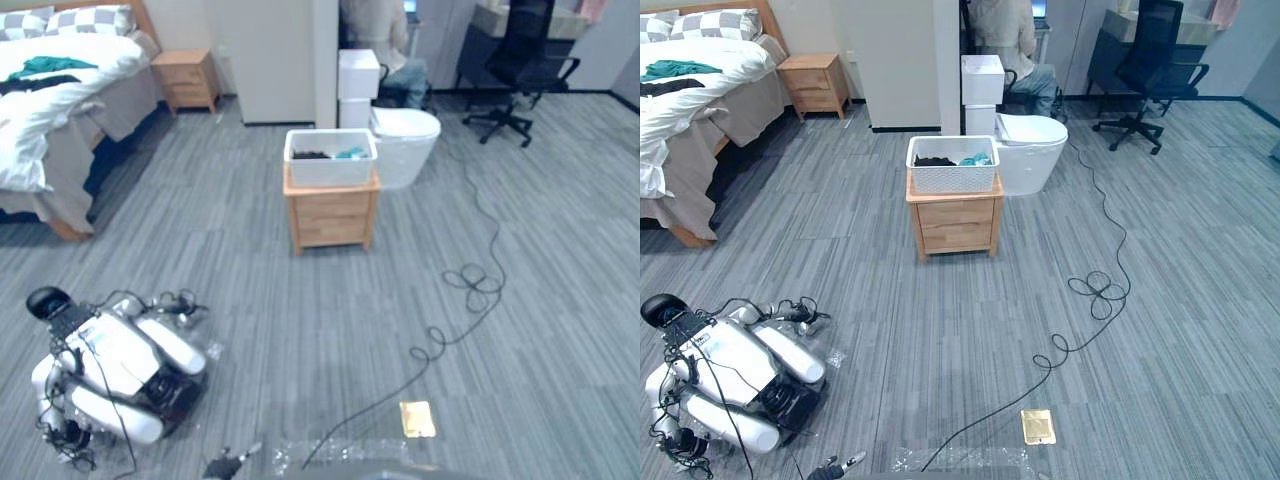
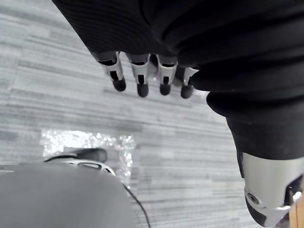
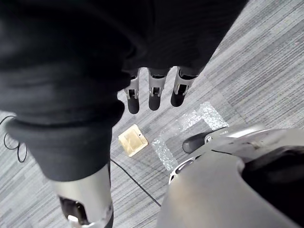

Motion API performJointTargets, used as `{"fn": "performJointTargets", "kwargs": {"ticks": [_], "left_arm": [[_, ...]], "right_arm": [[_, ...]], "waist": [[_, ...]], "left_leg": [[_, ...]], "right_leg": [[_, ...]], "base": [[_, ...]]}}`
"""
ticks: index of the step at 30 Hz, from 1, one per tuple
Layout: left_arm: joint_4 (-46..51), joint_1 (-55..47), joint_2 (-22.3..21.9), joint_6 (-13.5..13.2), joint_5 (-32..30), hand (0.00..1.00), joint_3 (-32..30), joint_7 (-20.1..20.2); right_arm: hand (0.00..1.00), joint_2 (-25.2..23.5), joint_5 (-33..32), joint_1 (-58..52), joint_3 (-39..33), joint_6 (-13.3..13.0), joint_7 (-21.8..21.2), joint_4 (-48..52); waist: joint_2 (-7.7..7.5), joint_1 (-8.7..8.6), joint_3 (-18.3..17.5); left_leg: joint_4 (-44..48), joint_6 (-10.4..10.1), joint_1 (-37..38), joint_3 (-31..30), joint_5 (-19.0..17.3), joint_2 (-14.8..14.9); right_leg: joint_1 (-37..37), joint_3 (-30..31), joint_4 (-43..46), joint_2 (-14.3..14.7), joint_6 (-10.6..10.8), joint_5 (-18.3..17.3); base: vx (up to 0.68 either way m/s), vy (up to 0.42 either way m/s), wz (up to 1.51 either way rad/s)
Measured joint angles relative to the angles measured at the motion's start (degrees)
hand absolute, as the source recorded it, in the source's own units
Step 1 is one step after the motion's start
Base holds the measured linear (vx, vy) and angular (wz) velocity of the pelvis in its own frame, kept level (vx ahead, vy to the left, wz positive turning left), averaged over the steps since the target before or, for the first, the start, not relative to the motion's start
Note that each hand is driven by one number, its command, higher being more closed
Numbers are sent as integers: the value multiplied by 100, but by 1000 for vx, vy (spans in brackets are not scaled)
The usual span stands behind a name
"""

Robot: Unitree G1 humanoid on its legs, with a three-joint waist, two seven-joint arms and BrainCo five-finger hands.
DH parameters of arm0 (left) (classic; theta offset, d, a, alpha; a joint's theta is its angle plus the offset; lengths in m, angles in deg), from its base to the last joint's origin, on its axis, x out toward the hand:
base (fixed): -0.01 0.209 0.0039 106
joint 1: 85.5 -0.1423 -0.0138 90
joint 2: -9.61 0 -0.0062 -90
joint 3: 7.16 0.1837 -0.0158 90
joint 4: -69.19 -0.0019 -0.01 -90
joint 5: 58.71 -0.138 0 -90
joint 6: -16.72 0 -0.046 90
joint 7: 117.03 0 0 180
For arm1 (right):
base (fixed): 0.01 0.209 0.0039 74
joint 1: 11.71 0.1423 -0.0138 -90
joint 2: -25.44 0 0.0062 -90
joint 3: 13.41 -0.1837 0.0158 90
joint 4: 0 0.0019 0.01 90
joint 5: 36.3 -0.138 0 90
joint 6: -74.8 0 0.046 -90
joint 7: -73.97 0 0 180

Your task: Pick up the laundry basket with both hands and put the clothes into the washing machine.

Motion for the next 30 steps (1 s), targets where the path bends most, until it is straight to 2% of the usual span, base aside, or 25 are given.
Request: {"fn": "performJointTargets", "kwargs": {"ticks": [10, 19, 30], "left_arm": [[7, 51, -2, -42, -11, 0, 3, -92], [7, 43, 9, -47, -1, 0, -3, -82], [6, 64, 25, -87, 47, 0, -11, -82]], "right_arm": [[0, -14, -57, 34, 16, -18, -1, 7], [0, -31, -56, 64, 23, -24, -5, 53], [0, -42, -54, 73, 13, -26, -111, 52]], "waist": [[-23, -18, 100], [-45, -126, 177], [-74, -125, 213]], "left_leg": [[-251, -125, 137, 18, 126, 1], [-365, -87, 211, 42, 152, 0], [-366, -89, 203, 133, 150, 2]], "right_leg": [[71, -85, -18, 12, 121, -71], [74, -87, -71, 32, 110, -65], [76, -90, -79, 35, 86, -49]], "base": [[-5, -16, 2], [-18, -8, 0], [-8, -6, -1]]}}
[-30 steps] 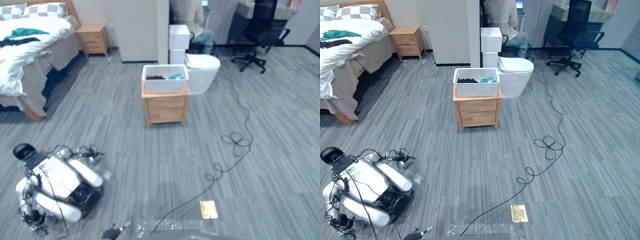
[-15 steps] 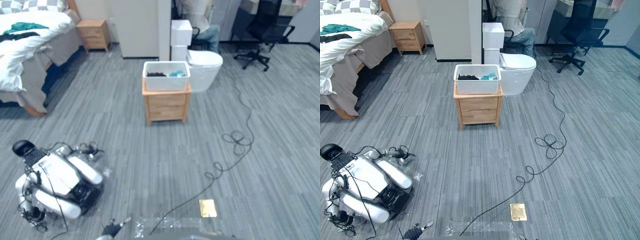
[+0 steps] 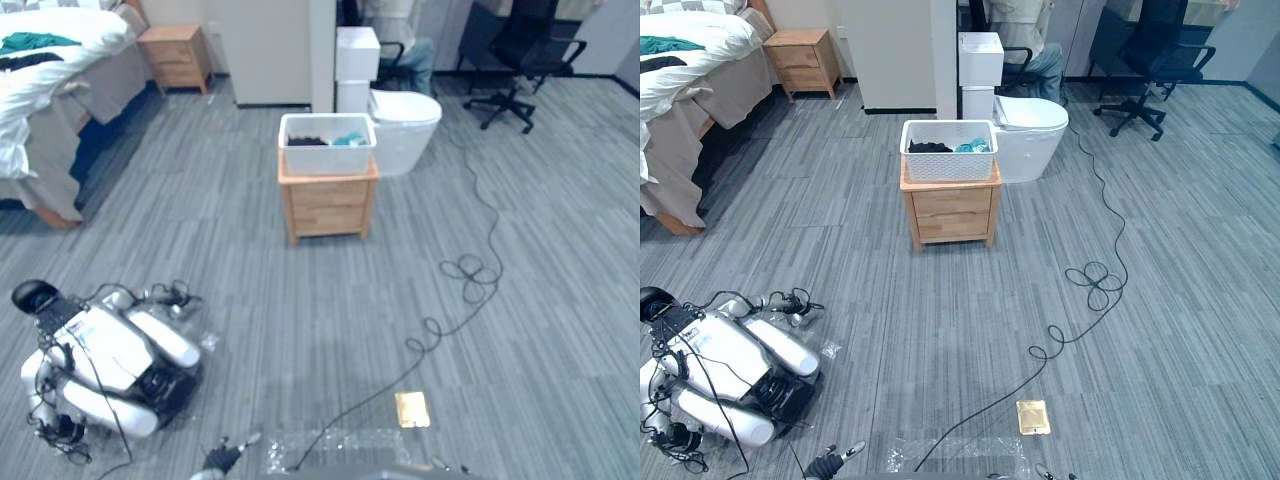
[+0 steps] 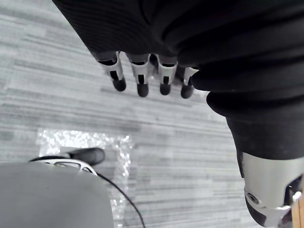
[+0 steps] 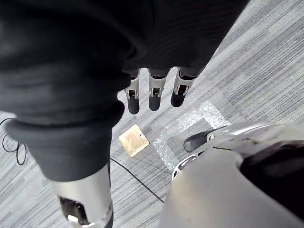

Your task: Pick up the laundry basket with both hands and put the clothes into the washing machine.

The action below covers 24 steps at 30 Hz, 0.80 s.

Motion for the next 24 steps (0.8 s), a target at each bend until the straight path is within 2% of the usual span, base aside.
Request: {"fn": "performJointTargets", "kwargs": {"ticks": [7, 9, 10, 12, 13, 15, 17, 18, 19, 20, 21, 22, 23, 24], "left_arm": [[-4, 34, 27, 3, 11, 0, 5, 1], [-3, 87, 6, 2, 110, 0, 31, -1], [-3, 117, 4, 2, 171, 0, 53, 0], [-3, 318, -53, -1, 399, 0, 191, -4], [1, 357, -121, -6, 458, 0, 276, -4], [5, 433, -132, -10, 608, 0, 472, 1], [2, 441, -136, 0, 612, 0, 532, 6], [-12, 503, -163, 8, 610, 0, 547, 13], [-31, 574, -186, 14, 610, 0, 545, 15], [-51, 693, -218, 16, 608, 0, 542, 20], [-71, 742, -234, 16, 608, 0, 529, 28], [-148, 891, -234, 19, 598, 0, 456, 64], [-153, 903, -231, 19, 597, 0, 451, 69], [-188, 952, -181, 25, 576, 0, 399, 120]], "right_arm": [[0, 5, 2, 52, -13, 33, -1, -7], [0, 17, -13, 106, -63, 42, -4, -5], [0, 16, -18, 129, -124, 41, -5, -2], [0, 29, -121, 112, -208, 49, -4, -1], [0, 49, -143, 116, -239, 54, -13, 4], [0, 21, -230, 127, -380, 20, -35, 7], [0, 14, -233, 162, -390, 28, -86, -3], [0, 2, -238, 205, -392, 26, -114, -15], [0, 4, -258, 231, -401, 28, -115, -28], [0, 15, -293, 264, -423, 38, -112, -64], [0, 11, -332, 269, -458, 54, -111, -92], [0, -56, -344, 281, -637, 79, -109, -293], [0, -70, -346, 278, -662, 85, -109, -302], [0, -131, -388, 196, -770, 119, -106, -353]], "waist": [[-23, -11, 25], [21, -9, 66], [-10, -17, 105], [35, -51, 262], [69, -29, 309], [102, -53, 400], [54, -118, 407], [91, -195, 419], [93, -200, 473], [102, -193, 553], [96, -194, 567], [-50, -204, 606], [-76, -208, 607], [-218, -214, 635]], "left_leg": [[-8, 15, -12, 181, -9, -4], [-8, 92, -53, 200, -57, -39], [-6, 148, -84, 196, -111, -75], [55, 311, -82, 153, -226, -254], [67, 356, -36, 127, -256, -284], [194, 602, 172, 33, -379, -406], [246, 645, 322, -59, -539, -372], [292, 630, 327, -122, -633, -303], [331, 622, 324, -137, -687, -251], [360, 566, 327, -152, -776, -130], [353, 518, 326, -163, -817, -71], [303, 337, 411, -272, -967, -74], [298, 305, 423, -285, -989, -90], [296, 208, 519, -360, -1113, -176]], "right_leg": [[-102, 165, -16, 12, -98, 69], [-331, 173, 372, -66, -14, -126], [-442, 146, 624, -134, 18, -264], [-924, -68, 2033, -589, 384, -732], [-1129, -137, 2592, -728, 404, -748], [-1858, -295, 4431, -1243, 130, -673], [-2136, -368, 4787, -1272, 180, -945], [-2347, -447, 4573, -1197, 139, -1006], [-2437, -474, 4313, -1124, 135, -1000], [-2594, -551, 3501, -947, 83, -874], [-2658, -602, 2950, -857, 79, -667], [-2762, -665, 1187, -768, 285, 194], [-2772, -644, 1041, -770, 306, 269], [-2836, -441, 657, -810, 402, 490]], "base": [[-50, -22, -13], [-15, 0, -3], [-15, 45, 23], [-3, 75, 47], [-31, 108, 34], [18, 121, 15], [174, 106, 11], [278, 98, 13], [297, 55, 14], [264, 14, 9], [422, -62, 21], [410, -93, 21], [423, -122, 31], [383, -155, 42]]}}
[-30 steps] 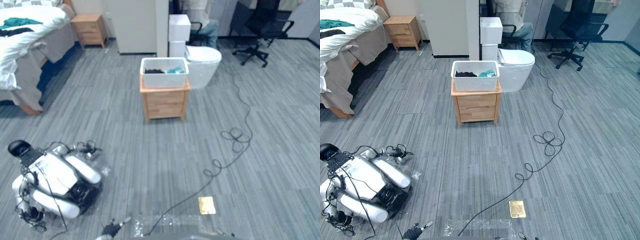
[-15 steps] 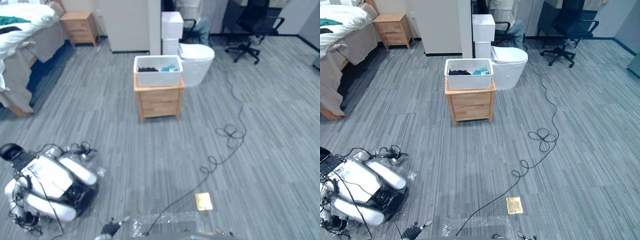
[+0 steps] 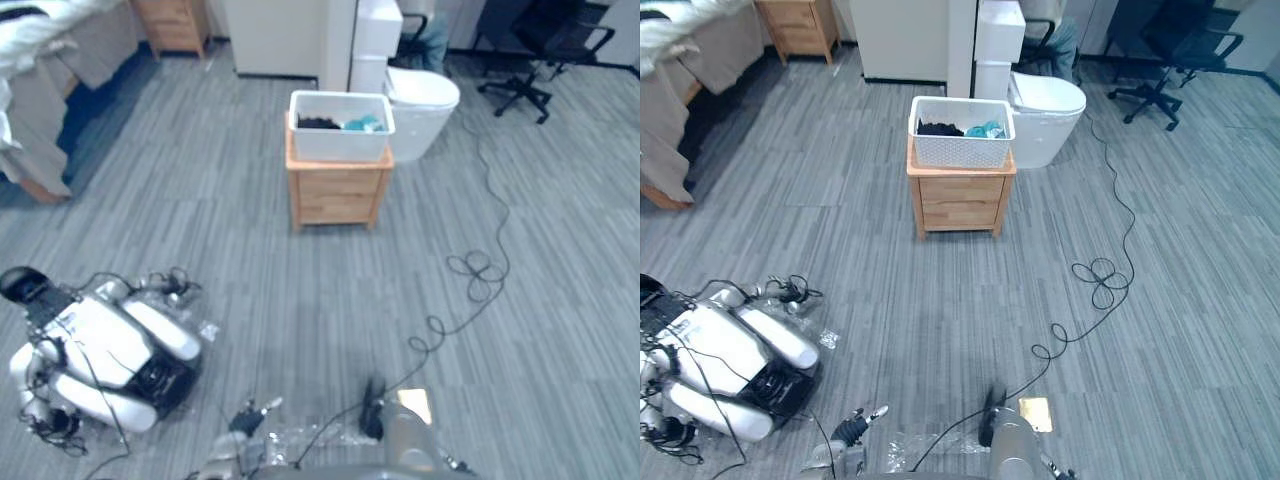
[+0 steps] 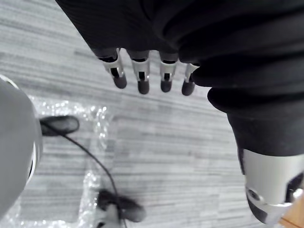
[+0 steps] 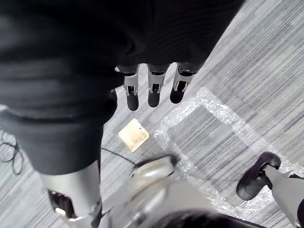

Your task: Pick up the laundry basket with both hands and put the clothes into the washing machine.

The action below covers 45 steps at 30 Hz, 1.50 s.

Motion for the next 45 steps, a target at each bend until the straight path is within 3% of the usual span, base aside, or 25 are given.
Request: {"fn": "performJointTargets", "kwargs": {"ticks": [1, 3, 4, 6, 7, 8, 11, 13, 15, 17, 18, 19, 21, 22, 24, 25, 26, 27, 29, 32, 34, 35, 36, 39, 45], "left_arm": [[-10, -15, -35, 32, -30, 0, -197, 25], [-18, -158, -209, 29, -30, 0, -571, 34], [-15, -154, -228, 27, -18, 0, -632, 24], [-15, -163, -274, 37, -7, 0, -832, 27], [-15, -176, -298, 37, 25, 0, -1016, 24], [-6, -191, -301, 34, 48, 0, -1075, 25], [193, -180, -229, 12, 72, 0, -1070, 29], [279, -188, -189, -31, 167, 0, -1068, 21], [310, -184, -109, -94, 363, 0, -1055, 3], [313, -252, -152, -103, 367, 0, -1053, -14], [307, -276, -239, -101, 379, 0, -1056, -16], [293, -317, -214, -102, 419, 0, -1072, -8], [298, -328, -60, -138, 489, 0, -1080, -18], [293, -356, 12, -134, 496, 0, -1085, -50], [287, -360, 57, -135, 496, 0, -1118, -52], [282, -356, 91, -101, 495, 0, -1087, -56], [265, -356, 104, -75, 495, 0, -1031, -61], [252, -355, 99, -68, 495, 0, -1001, -61], [239, -411, 28, -63, 513, 0, -744, -58], [254, -331, -37, -63, 545, 0, -532, -69], [286, -227, -55, -104, 546, 0, -480, -66], [292, -150, 25, -150, 546, 0, -429, -47], [234, -184, -67, -146, 550, 0, -336, -48], [167, -393, -265, -141, 550, 0, -355, 20], [34, -758, -208, -103, 540, 0, -1089, 40]], "right_arm": [[0, -45, -12, -73, -192, 74, 2, -89], [0, -15, -223, -188, -411, 95, -4, -89], [0, 23, -267, -123, -527, 93, -15, -133], [0, 158, -381, -50, -544, 64, -11, -63], [0, 171, -416, -34, -565, 37, -11, 85], [0, 186, -494, 26, -487, 6, -2, 146], [0, 237, -515, 271, -211, -101, 62, 235], [0, 263, -509, 471, -17, -138, 121, 373], [0, 281, -503, 689, 36, -210, 132, 542], [0, 354, -489, 678, 188, -289, 159, 635], [0, 467, -456, 662, 301, -329, 173, 644], [0, 509, -423, 638, 385, -317, 229, 557], [0, 371, -375, 604, 396, -293, 226, 448], [0, 318, -371, 570, 425, -302, 212, 355], [0, 281, -341, 570, 313, -293, 165, 74], [0, 232, -279, 500, 92, -262, 112, -103], [0, 185, -212, 410, -140, -189, 86, -154], [0, 170, -210, 387, -209, -161, 75, -162], [0, 170, -191, 229, -414, -85, 0, -150], [0, 195, -197, 155, -653, -79, -2, -144], [0, 178, -228, 93, -888, -72, 3, -145], [0, 151, -243, 30, -1070, -72, 5, -151], [0, 231, -247, 14, -1229, -70, 13, -183], [0, 529, -253, 3, -1453, -67, 1, -184], [0, 575, -222, 55, -1755, -66, -13, -185]], "waist": [[-44, -60, -4], [338, -250, -129], [389, -237, -122], [563, -223, -136], [609, -165, -113], [572, -88, -61], [483, 86, 41], [443, 219, 52], [395, 356, 105], [497, 344, 47], [709, 345, -16], [752, 359, -14], [391, 364, -146], [70, 350, -343], [-179, 362, -387], [-306, 353, -384], [-201, 343, -309], [-156, 340, -275], [21, 373, -221], [246, 319, -207], [211, 307, -261], [-1, 281, -318], [109, 219, -383], [440, 198, -565], [345, 234, -696]], "left_leg": [[87, -39, 197, -128, -259, 31], [906, -294, 229, -294, -627, 551], [1762, -389, -65, -227, -568, 729], [3619, -523, -772, -230, 114, 1144], [4689, -592, -1137, -243, 1256, 1416], [5803, -617, -1540, -266, 1843, 1688], [7319, -236, -2454, -106, 1020, 1752], [6640, -178, -3051, 111, 546, 1624], [4189, -256, -3394, 315, 444, 1466], [1936, -711, -3269, 299, 765, 1416], [1421, -796, -3504, 149, 757, 1592], [1629, -631, -3607, 103, 1071, 1626], [2058, -519, -3599, 151, 1307, 1284], [2190, -389, -3590, 104, 1309, 934], [2348, 64, -3321, 147, 1153, 504], [2372, 216, -2998, 234, 956, 248], [2376, 285, -2698, 209, 722, 153], [2365, 293, -2534, 158, 653, 133], [1785, 298, -1676, 175, 604, 98], [1171, 199, -941, 91, 671, 188], [1075, 130, -912, 78, 676, 182], [975, -51, -833, -26, 606, 110], [867, -175, -763, -132, 625, 227], [616, -410, -697, -136, 715, 581], [544, -478, -708, -232, 752, 827]], "right_leg": [[-45, 338, 112, -19, -26, 103], [-158, 549, 1215, 290, -535, 259], [-126, 541, 1512, 358, -790, 97], [177, 375, 1718, 486, -985, -242], [569, 354, 1693, 619, -1075, -516], [1078, 369, 1490, 774, -1110, -714], [2285, 548, 811, 918, -1114, -860], [2771, 723, 402, 895, -1090, -873], [3235, 957, 108, 729, -807, -1080], [3455, 1041, -17, 690, -685, -1365], [3598, 1096, -98, 792, -556, -1546], [3824, 1221, -30, 729, -457, -1829], [3896, 1366, 275, 299, -514, -2048], [3615, 1501, 911, -47, -458, -1994], [3225, 1657, 2265, -475, -114, -1660], [2937, 1807, 3290, -714, 195, -1023], [2501, 1982, 4381, -757, 708, -373], [2312, 1916, 4821, -755, 714, -449], [1760, 960, 5383, -1064, 161, -1207], [1669, -31, 3669, -1152, -26, -1660], [1677, -79, 1892, -1128, -96, -1181], [1626, 66, 1357, -1177, 59, -313], [1751, 130, 1349, -1049, 250, -485], [1997, -114, 891, -615, 230, -490], [2652, -536, -267, -132, 92, -112]], "base": [[558, -229, 60], [733, -278, 69], [845, -440, 35], [775, -438, -2], [724, -284, -11], [707, -248, -18], [534, -120, -27], [581, -17, -53], [561, 129, -62], [368, 191, -36], [554, 376, -39], [589, 425, -31], [611, 359, -22], [734, 369, -16], [631, 331, 9], [639, 281, 32], [624, 244, 34], [637, 189, 24], [466, 108, 6], [400, -25, 9], [282, -152, 44], [283, -255, 52], [325, -313, 36], [242, -224, 7], [84, -80, 20]]}}
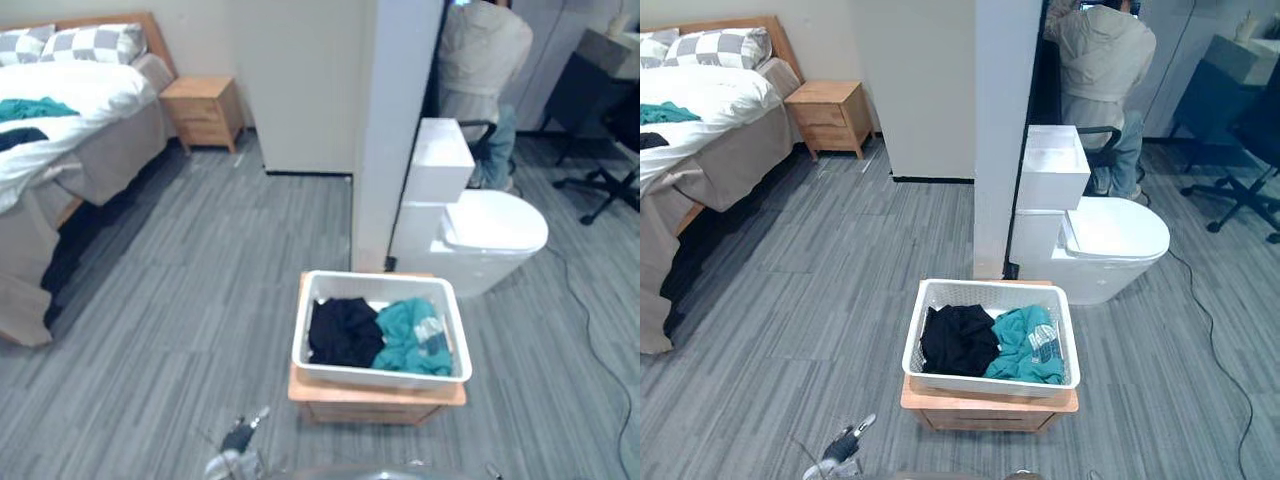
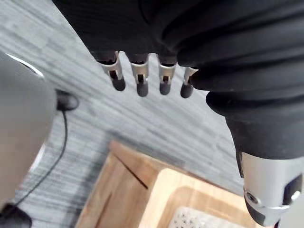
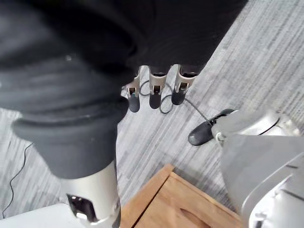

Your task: Pick up the laundry basket with both hands and put the clothes into the washing machine.

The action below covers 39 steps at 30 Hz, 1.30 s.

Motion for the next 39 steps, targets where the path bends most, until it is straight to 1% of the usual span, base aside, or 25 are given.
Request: {"fn": "performJointTargets", "kwargs": {"ticks": [3, 4, 6, 8, 9, 10, 11, 12, 13, 16, 18, 19, 21, 22, 23, 24, 25, 27, 28, 30, 31, 33, 34, 36, 39], "left_arm": [[-1, -64, 95, 18, 5, 0, -232, 3], [34, -142, 109, 18, 26, 0, -331, -1], [403, -345, 69, 31, 83, 0, -404, -14], [1628, -641, 10, 3, 331, 0, -400, -31], [2178, -700, 8, -7, 415, 0, -405, -40], [2558, -726, 6, -19, 445, 0, -405, -43], [3227, -725, 7, -139, 451, 0, -418, -63], [3718, -662, 13, -265, 451, 0, -450, -107], [3945, -563, 14, -330, 457, 0, -498, -152], [4356, -37, 39, -384, 463, 0, -610, -319], [4491, 493, 131, -386, 437, 0, -591, -458], [4491, 636, 163, -384, 416, 0, -577, -507], [4479, 1093, 315, -377, 382, 0, -336, -564], [4474, 1176, 342, -369, 363, 0, -278, -564], [4420, 1379, 400, -362, 322, 0, -147, -585], [4366, 1475, 422, -356, 297, 0, -91, -602], [4150, 1764, 472, -311, 180, 0, 81, -672], [3992, 1976, 510, -256, 164, 0, 176, -667], [3732, 2258, 592, -195, 121, 0, 314, -680], [3469, 2581, 635, -120, 51, 0, 395, -686], [3135, 2924, 698, -74, 36, 0, 533, -751], [2946, 3097, 719, -16, -26, 0, 581, -780], [2816, 3228, 726, 51, -54, 0, 603, -783], [2694, 3404, 746, 112, -62, 0, 635, -795], [2519, 3642, 813, 196, -70, 0, 751, -816]], "right_arm": [[0, -1, -38, 83, 10, -5, 8, 83], [0, -18, -101, 89, 160, -8, 18, 345], [0, -138, -174, -50, 415, -24, 42, 1395], [0, -251, -166, -284, 627, -138, 214, 3064], [0, -247, -158, -317, 619, -190, 268, 3597], [0, -229, -155, -322, 609, -239, 302, 3905], [0, -175, -82, -306, 607, -328, 388, 4436], [0, -90, 36, -211, 609, -409, 432, 4738], [0, -11, 80, -98, 612, -431, 482, 4846], [0, 284, 294, 351, 692, -423, 527, 4865], [0, 721, 467, 808, 1114, -334, 515, 4865], [0, 844, 510, 970, 1231, -287, 511, 4865], [0, 1357, 623, 1526, 1738, -179, 475, 4864], [0, 1469, 688, 1655, 1865, -134, 457, 4864], [0, 1666, 757, 1931, 2128, -67, 418, 4860], [0, 1729, 795, 2065, 2245, -36, 383, 4839], [0, 1847, 976, 2409, 2574, 39, 343, 4738], [0, 1873, 1074, 2646, 2757, 91, 345, 4664], [0, 1902, 1170, 3027, 3042, 183, 344, 4433], [0, 1944, 1189, 3388, 3292, 240, 343, 4197], [0, 1949, 1234, 3803, 3514, 281, 343, 3894], [0, 1958, 1244, 4039, 3644, 324, 347, 3725], [0, 1966, 1244, 4243, 3727, 394, 345, 3600], [0, 1966, 1243, 4504, 3756, 402, 346, 3469], [0, 1992, 1244, 4741, 3756, 410, 367, 3267]], "waist": [[-15, 7, -16], [-7, 20, -17], [54, 14, -56], [100, 20, -91], [104, 33, -102], [110, 48, -101], [112, 121, -99], [119, 125, -90], [132, 122, -89], [154, 130, 44], [156, 126, 245], [151, 119, 316], [146, 121, 581], [139, 121, 615], [142, 125, 756], [140, 120, 817], [128, 118, 902], [132, 116, 1070], [113, 119, 1215], [106, 129, 1385], [106, 134, 1608], [102, 133, 1701], [105, 136, 1798], [93, 147, 1941], [86, 157, 1955]], "left_leg": [[-123, -58, 17, 49, 35, -13], [-124, -58, 8, 128, 35, -13], [-192, -60, -39, 243, 32, -23], [-213, -72, -260, 354, 40, -30], [-215, -73, -380, 367, 39, -26], [-210, -81, -451, 375, 46, -22], [-217, -113, -576, 412, 70, -18], [-204, -121, -662, 446, 126, -19], [-216, -112, -719, 455, 180, -24], [-136, -111, -846, 476, 195, -30], [2, -111, -1079, 488, 196, -35], [33, -110, -1134, 492, 196, -34], [178, -107, -1324, 500, 194, -21], [201, -106, -1375, 507, 193, -16], [272, -103, -1450, 509, 192, -10], [313, -101, -1491, 503, 190, -6], [401, -95, -1664, 498, 186, 6], [476, -86, -1704, 490, 180, 19], [612, -64, -1868, 488, 165, 32], [734, -45, -2033, 469, 154, 41], [889, -20, -2191, 442, 138, 62], [967, -14, -2299, 409, 134, 70], [1020, -13, -2364, 384, 134, 73], [1118, 2, -2479, 350, 123, 86], [1208, 6, -2698, 335, 123, 88]], "right_leg": [[-16, 7, -192, 29, -8, 131], [-15, 78, -291, 27, 4, 209], [-79, 161, -437, 38, -3, 310], [-289, 222, -634, 70, -51, 476], [-381, 267, -698, 83, -62, 509], [-451, 286, -717, 90, -54, 524], [-582, 306, -783, 105, -104, 623], [-692, 332, -804, 114, -96, 688], [-757, 334, -804, 118, -114, 730], [-925, 416, -794, 127, -145, 789], [-1124, 460, -787, 127, -188, 878], [-1171, 469, -787, 127, -198, 896], [-1335, 572, -781, 138, -235, 973], [-1398, 599, -780, 141, -241, 994], [-1445, 609, -777, 142, -256, 1019], [-1471, 609, -766, 141, -263, 1028], [-1632, 626, -713, 137, -270, 1043], [-1663, 626, -648, 129, -271, 1043], [-1820, 630, -550, 113, -272, 1044], [-1945, 629, -487, 99, -307, 1071], [-2028, 623, -452, 96, -349, 1110], [-2100, 619, -444, 96, -351, 1139], [-2141, 619, -427, 94, -351, 1153], [-2227, 622, -359, 89, -352, 1154], [-2398, 626, -357, 82, -390, 1211]], "base": [[14, 5, -4], [-59, 16, -29], [-94, 11, -28], [-98, -4, -22], [-81, -19, -17], [-100, -37, -15], [-91, -42, -17], [-73, -39, -14], [-21, -21, -10], [-29, -6, -7], [-54, 1, -9], [-82, 0, -10], [-97, 2, -11], [-83, 1, -10], [-56, 1, -5], [-85, 6, -3], [-69, 9, 0], [-66, 13, -2], [-84, 24, 0], [-96, 29, 3], [-97, 23, 5], [-77, 15, 5], [-67, 13, 4], [-83, 15, 4], [-56, 18, 1]]}}
